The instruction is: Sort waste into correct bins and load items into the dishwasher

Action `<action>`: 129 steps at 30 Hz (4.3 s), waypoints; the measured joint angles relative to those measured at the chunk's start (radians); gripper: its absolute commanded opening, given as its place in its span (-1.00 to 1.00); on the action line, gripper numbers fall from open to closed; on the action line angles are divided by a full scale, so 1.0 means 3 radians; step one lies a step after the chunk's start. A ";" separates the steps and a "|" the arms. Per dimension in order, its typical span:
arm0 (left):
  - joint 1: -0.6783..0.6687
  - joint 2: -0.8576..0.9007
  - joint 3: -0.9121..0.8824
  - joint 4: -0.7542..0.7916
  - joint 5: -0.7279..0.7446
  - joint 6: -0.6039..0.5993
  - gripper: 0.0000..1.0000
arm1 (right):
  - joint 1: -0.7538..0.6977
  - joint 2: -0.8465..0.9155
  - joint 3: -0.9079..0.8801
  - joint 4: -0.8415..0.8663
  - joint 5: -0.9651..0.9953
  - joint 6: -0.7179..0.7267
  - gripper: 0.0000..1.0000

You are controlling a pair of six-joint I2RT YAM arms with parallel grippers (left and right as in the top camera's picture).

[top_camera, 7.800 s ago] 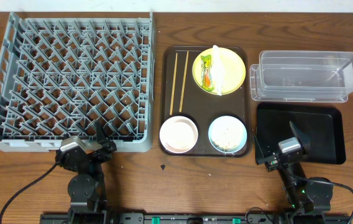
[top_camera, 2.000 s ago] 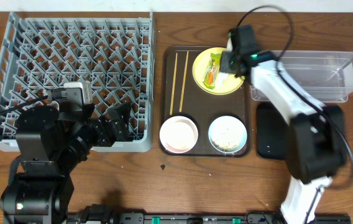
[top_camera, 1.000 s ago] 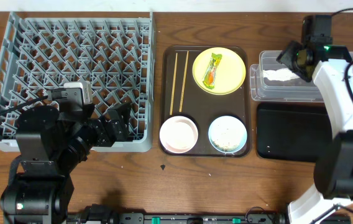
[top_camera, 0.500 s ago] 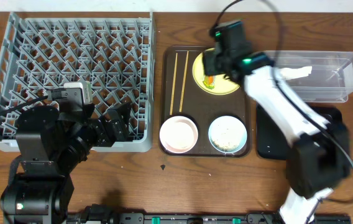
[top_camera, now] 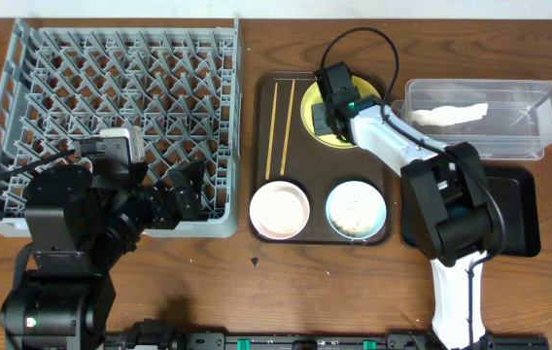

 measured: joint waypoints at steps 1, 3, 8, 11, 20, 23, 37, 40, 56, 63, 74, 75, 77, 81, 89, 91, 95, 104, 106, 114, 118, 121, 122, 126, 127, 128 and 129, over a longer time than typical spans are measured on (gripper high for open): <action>0.0000 0.0001 0.0001 -0.0001 0.0000 0.0000 0.93 | -0.0005 -0.0043 -0.0003 -0.0127 -0.0001 0.0022 -0.98; 0.0000 0.0000 0.0001 0.0003 -0.0001 0.0000 0.93 | -0.0017 -0.0151 -0.0020 -0.0310 0.0001 0.0071 -0.98; 0.0000 0.0000 0.0003 0.0000 -0.0001 0.0000 0.93 | -0.0234 -0.0861 -0.0057 -0.0767 -0.0047 0.0223 -0.98; 0.0000 0.0001 0.0003 0.0000 -0.0001 0.0000 0.93 | -0.0486 -0.1289 -0.0046 -0.0969 -0.0048 0.0327 -0.98; 0.0000 0.0001 0.0003 0.0000 0.0000 0.0000 0.93 | -0.1240 -0.1353 -0.0004 -0.1249 -0.0008 0.0687 -0.25; 0.0000 0.0001 0.0003 0.0000 -0.0001 0.0000 0.93 | -0.1347 -0.1180 -0.0028 -0.1175 -0.0022 0.0661 -0.01; 0.0000 0.0000 0.0003 -0.0097 -0.0033 0.0001 0.93 | -0.0678 -0.1951 -0.0028 -0.1746 -0.1544 -0.0184 -0.09; 0.0000 0.0001 0.0003 -0.0114 -0.0066 0.0000 0.94 | -0.0230 -0.1947 -0.0029 -0.2017 -0.1699 -0.0317 -0.11; 0.0000 0.0001 0.0003 -0.0183 -0.0121 0.0001 0.94 | 0.0947 -0.1264 -0.0337 -0.2149 -0.1128 -0.0348 -0.39; 0.0000 0.0001 0.0003 -0.0238 -0.0128 0.0001 0.93 | 0.0949 -0.1138 -0.0544 -0.1906 -0.0970 -0.0202 -0.98; 0.0000 0.0088 0.0004 -0.0235 -0.0089 -0.0094 0.93 | 0.0668 -0.1544 -0.0549 -0.1935 -0.1061 -0.0220 -0.98; 0.0000 0.0128 0.0005 -0.0229 -0.0043 -0.0106 0.94 | 0.0570 -0.1678 -0.0549 -0.1912 -0.1119 -0.0252 -0.98; 0.0000 0.0242 0.0005 -0.0170 0.0125 -0.0136 0.93 | 0.0320 -0.1971 -0.0549 -0.1797 -0.1321 -0.0348 -0.98; 0.0000 0.0537 0.0006 0.0031 0.0664 -0.0169 0.89 | -0.0156 -0.2377 -0.0535 -0.1423 -0.1953 -0.0551 -0.98; 0.0000 0.1039 0.0008 0.0610 0.2214 -0.0188 0.89 | -0.0478 -0.2496 -0.0530 -0.0888 -0.3571 -0.0796 -0.98; 0.0000 0.1081 0.0008 0.0676 0.2547 -0.0188 0.89 | -0.0455 -0.2497 -0.0530 -0.0813 -0.3886 -0.0865 -0.98; 0.0000 0.1088 0.0008 0.0698 0.3068 -0.0189 0.90 | -0.0328 -0.2497 -0.0530 -0.0567 -0.4377 -0.0958 -0.98; 0.0000 0.1088 0.0008 0.0699 0.3520 -0.0200 0.61 | -0.0080 -0.2497 -0.0530 -0.0207 -0.4509 -0.0982 -0.98; 0.0000 0.1088 0.0008 0.0699 0.3577 -0.0211 0.48 | -0.0048 -0.2497 -0.0530 -0.0200 -0.4454 -0.0970 -0.98; 0.0027 0.1090 0.0008 0.0703 0.3667 -0.0201 0.20 | -0.0033 -0.2497 -0.0530 -0.0198 -0.4403 -0.0956 -0.97; 0.0027 0.1090 0.0008 0.0703 0.3666 -0.0201 0.17 | -0.0032 -0.2497 -0.0530 -0.0197 -0.4386 -0.0958 -0.62; 0.0023 0.1090 0.0008 0.0699 0.3662 -0.0212 0.13 | -0.0006 -0.2497 -0.0530 -0.0181 -0.4281 -0.0959 -0.36; 0.0020 0.1090 0.0008 0.0699 0.3652 -0.0212 0.13 | 0.0001 -0.2497 -0.0530 -0.0181 -0.4251 -0.0947 -0.31; 0.0020 0.1090 0.0008 0.0699 0.3549 -0.0214 0.06 | -0.0014 -0.2497 -0.0530 -0.0200 -0.4134 -0.0944 -0.04; 0.0020 0.1090 0.0008 0.0699 0.3497 -0.0214 0.05 | -0.0053 -0.2497 -0.0530 -0.0205 -0.4108 -0.0931 0.01; 0.0020 0.1090 0.0008 0.0699 0.3452 -0.0214 0.04 | -0.0090 -0.2497 -0.0530 -0.0209 -0.4103 -0.0910 0.04; 0.0020 0.1090 0.0008 0.0698 0.3407 -0.0214 0.04 | -0.0151 -0.2497 -0.0530 -0.0211 -0.4091 -0.0903 0.04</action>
